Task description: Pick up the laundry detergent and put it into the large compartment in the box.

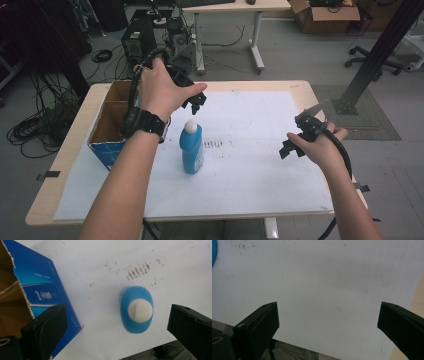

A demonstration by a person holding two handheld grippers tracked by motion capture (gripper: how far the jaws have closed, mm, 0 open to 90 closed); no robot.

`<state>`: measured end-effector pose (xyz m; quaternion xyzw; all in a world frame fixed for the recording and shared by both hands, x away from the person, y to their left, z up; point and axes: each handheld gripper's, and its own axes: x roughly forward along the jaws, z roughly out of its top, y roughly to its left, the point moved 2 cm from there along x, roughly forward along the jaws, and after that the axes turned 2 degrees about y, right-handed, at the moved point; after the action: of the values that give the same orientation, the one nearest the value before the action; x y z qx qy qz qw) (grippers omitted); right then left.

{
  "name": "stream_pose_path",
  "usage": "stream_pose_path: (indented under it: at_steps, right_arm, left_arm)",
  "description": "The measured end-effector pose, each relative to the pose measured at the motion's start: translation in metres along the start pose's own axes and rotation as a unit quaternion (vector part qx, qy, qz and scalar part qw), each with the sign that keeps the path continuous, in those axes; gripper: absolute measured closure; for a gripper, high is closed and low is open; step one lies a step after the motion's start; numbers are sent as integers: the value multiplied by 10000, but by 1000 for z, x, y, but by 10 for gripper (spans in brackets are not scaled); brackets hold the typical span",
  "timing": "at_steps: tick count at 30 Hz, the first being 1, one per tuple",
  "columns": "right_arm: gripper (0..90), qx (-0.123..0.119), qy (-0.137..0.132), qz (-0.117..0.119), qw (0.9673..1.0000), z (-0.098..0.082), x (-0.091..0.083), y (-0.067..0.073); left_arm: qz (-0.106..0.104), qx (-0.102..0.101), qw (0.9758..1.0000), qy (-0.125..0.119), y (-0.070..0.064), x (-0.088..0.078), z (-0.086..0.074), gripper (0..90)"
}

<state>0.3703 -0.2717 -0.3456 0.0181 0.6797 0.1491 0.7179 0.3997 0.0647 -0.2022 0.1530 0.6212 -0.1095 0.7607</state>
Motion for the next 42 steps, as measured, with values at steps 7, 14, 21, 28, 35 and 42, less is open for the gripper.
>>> stream_pose_path:
  at_steps: [7,14,21,28,35,42]
  right_arm:
    - [38,-34,2,12,10000,-2,3,-2]
    - [38,-37,17,23,10000,-4,7,-3]
    - [38,-52,32,45,10000,-5,12,-1]
    - [38,-99,48,73,9999,-5,17,0]
    - [38,-102,56,86,9999,-6,19,0]
    - [38,-111,43,95,9999,-7,20,0]
  left_arm:
    - [58,-53,9999,72,-11,11,-2,34]
    - [109,-143,9997,183,-19,27,-5,34]
    - [103,-245,9991,333,-24,45,-8,34]
    - [65,-302,9986,425,-30,62,-10,34]
    - [6,-280,9983,501,-34,80,-12,35]
    - [0,-340,9981,509,-35,89,-12,37]
